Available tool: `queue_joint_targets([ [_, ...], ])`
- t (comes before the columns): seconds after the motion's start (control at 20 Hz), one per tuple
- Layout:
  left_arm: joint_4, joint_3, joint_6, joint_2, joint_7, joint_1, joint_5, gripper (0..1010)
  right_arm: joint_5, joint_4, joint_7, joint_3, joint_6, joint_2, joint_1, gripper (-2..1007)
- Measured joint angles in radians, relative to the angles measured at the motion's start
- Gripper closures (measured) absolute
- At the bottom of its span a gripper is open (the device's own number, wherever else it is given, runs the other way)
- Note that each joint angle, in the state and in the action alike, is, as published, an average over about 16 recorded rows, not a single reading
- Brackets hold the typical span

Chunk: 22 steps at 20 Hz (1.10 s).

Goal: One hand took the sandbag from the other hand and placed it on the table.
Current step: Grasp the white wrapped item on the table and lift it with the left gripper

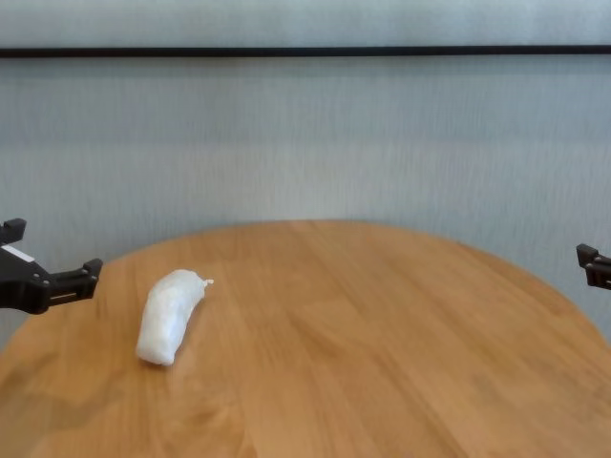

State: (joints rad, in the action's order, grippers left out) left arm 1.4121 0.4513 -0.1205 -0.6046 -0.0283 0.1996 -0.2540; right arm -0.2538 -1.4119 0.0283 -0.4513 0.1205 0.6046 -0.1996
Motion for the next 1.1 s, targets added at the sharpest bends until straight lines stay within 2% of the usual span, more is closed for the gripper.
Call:
queue_joint_targets([
  [1.1,0.0,0.0,0.0,0.0,0.0,0.0,0.0,10,0.0,0.0,0.0,0.0,0.0,0.0,0.0,4],
])
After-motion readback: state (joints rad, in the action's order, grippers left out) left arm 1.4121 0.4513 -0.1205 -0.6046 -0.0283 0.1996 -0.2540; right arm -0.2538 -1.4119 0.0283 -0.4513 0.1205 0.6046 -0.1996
